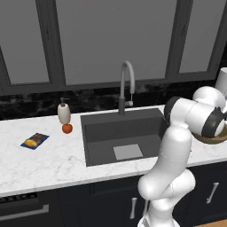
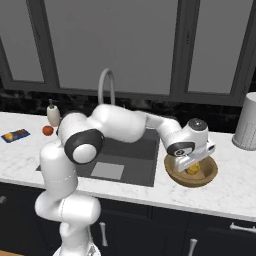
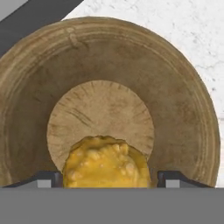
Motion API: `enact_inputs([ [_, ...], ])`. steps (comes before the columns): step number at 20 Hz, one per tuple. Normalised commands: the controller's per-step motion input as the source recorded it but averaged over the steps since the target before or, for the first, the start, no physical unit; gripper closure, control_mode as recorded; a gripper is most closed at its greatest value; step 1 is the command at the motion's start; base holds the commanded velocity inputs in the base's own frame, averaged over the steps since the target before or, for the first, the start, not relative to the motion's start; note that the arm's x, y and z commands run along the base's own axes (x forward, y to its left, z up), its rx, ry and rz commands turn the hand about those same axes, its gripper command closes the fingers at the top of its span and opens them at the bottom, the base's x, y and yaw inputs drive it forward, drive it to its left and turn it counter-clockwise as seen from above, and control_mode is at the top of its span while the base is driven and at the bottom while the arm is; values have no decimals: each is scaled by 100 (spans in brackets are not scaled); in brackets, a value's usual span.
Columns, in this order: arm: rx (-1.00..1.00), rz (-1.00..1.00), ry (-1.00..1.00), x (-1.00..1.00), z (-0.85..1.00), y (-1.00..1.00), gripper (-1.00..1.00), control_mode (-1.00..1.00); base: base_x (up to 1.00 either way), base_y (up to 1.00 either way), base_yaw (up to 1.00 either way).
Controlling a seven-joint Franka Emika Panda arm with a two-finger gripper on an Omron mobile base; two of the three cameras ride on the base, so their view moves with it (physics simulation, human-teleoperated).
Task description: Pick the squash from the sink and place it in the bowl. Then pick the bowl and place it in the microwave. Then close the microwave door and press the start button.
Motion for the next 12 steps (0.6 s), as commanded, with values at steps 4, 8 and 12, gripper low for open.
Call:
enact_inputs([
  [4,0,-7,4,0,21,10,-100,-100,0,0,0],
  [8,-1,-3,1,-7,27,54,-100,-100,0,0,0],
  [12,-11,-2,9,-12,9,100,-100,-100,0,0,0],
])
